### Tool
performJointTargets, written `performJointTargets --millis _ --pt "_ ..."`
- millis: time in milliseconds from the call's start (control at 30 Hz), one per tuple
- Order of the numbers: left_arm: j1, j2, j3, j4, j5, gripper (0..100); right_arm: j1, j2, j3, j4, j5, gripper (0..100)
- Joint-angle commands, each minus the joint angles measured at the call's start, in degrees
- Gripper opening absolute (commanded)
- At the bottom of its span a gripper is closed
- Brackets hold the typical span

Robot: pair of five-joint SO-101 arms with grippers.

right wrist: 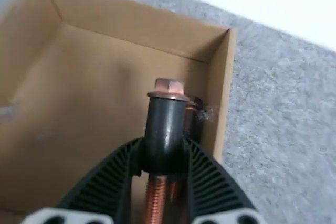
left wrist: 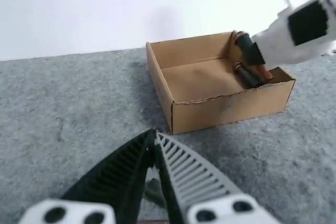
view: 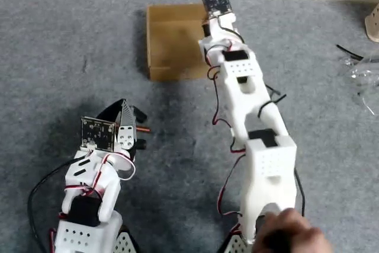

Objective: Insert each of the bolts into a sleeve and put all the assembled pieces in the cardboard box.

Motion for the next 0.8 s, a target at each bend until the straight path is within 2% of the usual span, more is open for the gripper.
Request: performJointTargets --millis 0,267,567,767 --pt "-0.4 -0.22 -0.22 -1.14 -0.44 1 0.66 2.51 -9.1 -1.98 -0.18 0.4" --pt "-0.4 -0.22 -0.22 -1.14 -0.44 1 0.66 12.35 -17.63 -1.98 -0.18 0.4" --pt "-0.22 -0.22 -0.22 -1.14 -0.44 1 0.75 15.25 -18.59 -1.98 -0.18 1.4" --pt "-0.22 -0.22 -0.22 -1.14 -0.44 1 0.84 14.9 -18.59 -1.54 -0.18 22.6"
